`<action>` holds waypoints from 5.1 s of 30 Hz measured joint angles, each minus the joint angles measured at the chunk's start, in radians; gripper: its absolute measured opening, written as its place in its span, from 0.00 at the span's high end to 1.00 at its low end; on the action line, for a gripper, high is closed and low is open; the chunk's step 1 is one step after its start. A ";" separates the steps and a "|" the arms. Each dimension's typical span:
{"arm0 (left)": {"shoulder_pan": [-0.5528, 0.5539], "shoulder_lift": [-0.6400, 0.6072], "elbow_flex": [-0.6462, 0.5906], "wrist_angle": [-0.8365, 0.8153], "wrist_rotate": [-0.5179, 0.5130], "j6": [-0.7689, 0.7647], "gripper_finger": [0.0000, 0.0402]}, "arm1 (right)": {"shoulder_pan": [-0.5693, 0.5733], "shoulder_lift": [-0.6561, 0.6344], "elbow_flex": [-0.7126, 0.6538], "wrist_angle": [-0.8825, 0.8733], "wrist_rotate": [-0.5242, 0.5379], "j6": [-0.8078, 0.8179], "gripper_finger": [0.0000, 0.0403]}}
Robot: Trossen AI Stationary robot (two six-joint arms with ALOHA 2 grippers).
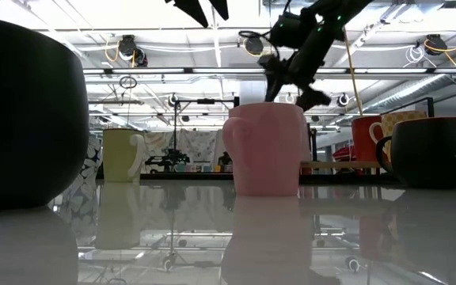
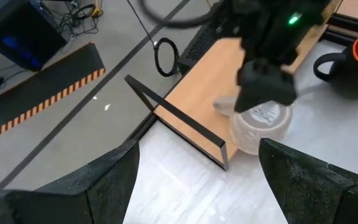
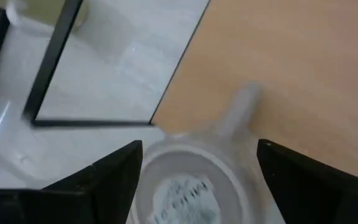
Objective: Place coffee mugs
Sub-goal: Put the gray mug on the shelf
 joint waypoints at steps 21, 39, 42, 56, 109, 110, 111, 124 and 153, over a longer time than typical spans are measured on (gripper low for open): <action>0.058 0.000 0.000 0.033 -0.001 0.087 0.17 | 0.097 -0.215 0.000 -0.154 0.041 0.231 0.26; 0.011 0.000 0.000 -0.031 0.014 0.134 0.17 | 0.392 -0.280 0.000 -0.207 -0.017 0.441 0.26; 0.011 0.000 0.000 -0.038 0.039 0.176 0.17 | 0.445 -0.298 0.000 -0.142 -0.024 0.389 0.26; 0.011 0.000 0.000 -0.064 0.129 0.258 0.17 | 0.732 -0.267 0.001 -0.111 -0.008 0.409 0.26; -0.251 0.110 0.000 -0.036 0.129 -0.346 0.17 | 0.944 -0.218 0.001 -0.213 0.117 -0.149 0.26; -0.255 0.110 0.000 -0.036 0.123 -0.342 0.17 | 0.944 -0.218 0.001 -0.222 0.134 -0.146 0.26; -0.258 0.110 0.000 -0.036 0.114 -0.334 0.17 | 0.943 -0.218 0.001 -0.229 0.155 -0.142 0.26; -0.221 0.110 0.000 -0.041 0.104 -0.209 0.17 | 0.952 -0.220 -0.086 -0.201 0.146 -0.153 0.26; -0.216 0.110 0.000 -0.031 0.118 -0.294 0.17 | 0.996 -0.226 -0.228 -0.019 0.112 -0.474 0.26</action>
